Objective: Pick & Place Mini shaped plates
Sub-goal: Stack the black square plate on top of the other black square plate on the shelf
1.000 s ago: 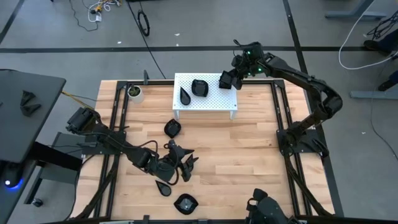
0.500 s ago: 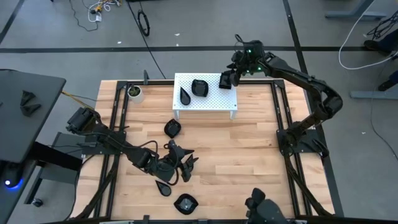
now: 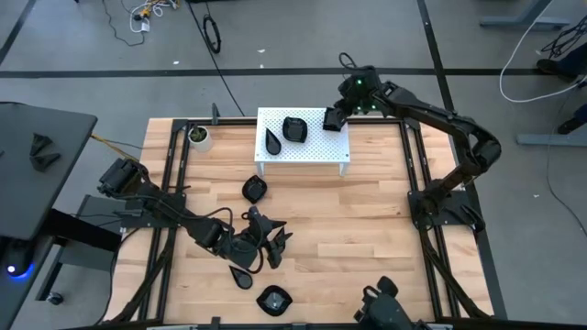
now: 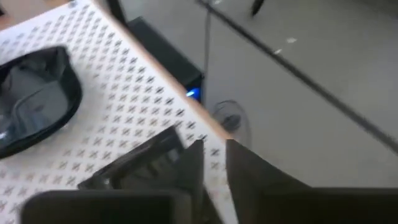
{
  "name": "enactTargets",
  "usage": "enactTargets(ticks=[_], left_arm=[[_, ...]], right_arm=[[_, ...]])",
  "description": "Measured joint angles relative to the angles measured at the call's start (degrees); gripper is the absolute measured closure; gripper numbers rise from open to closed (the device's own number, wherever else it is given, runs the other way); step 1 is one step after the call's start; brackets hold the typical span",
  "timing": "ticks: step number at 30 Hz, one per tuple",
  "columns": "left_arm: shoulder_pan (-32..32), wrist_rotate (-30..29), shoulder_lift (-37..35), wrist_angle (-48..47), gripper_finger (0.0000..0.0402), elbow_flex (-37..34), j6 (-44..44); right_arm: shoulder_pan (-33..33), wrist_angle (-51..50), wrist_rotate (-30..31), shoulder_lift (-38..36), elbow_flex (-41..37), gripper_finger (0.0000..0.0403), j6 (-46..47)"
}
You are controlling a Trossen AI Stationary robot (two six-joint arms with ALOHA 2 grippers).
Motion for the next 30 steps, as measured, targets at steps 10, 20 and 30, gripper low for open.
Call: enactTargets(ticks=[10, 20, 30], left_arm=[[0.02, -0.01, 0.02, -0.01, 0.0216, -0.01, 0.23], [0.02, -0.01, 0.02, -0.11, 0.0216, -0.02, 0.36], [0.02, -0.01, 0.04, -0.13, 0.0216, -0.02, 0.41]], right_arm=[[0.37, 2.01, -5.4, 0.78, -0.07, 0.0389, -4.88], [5.81, -2.51, -10.6, -1.87, -0.07, 0.0393, -5.57], [12.28, -8.1, -2.63, -1.87, -0.07, 0.0334, -9.56]])
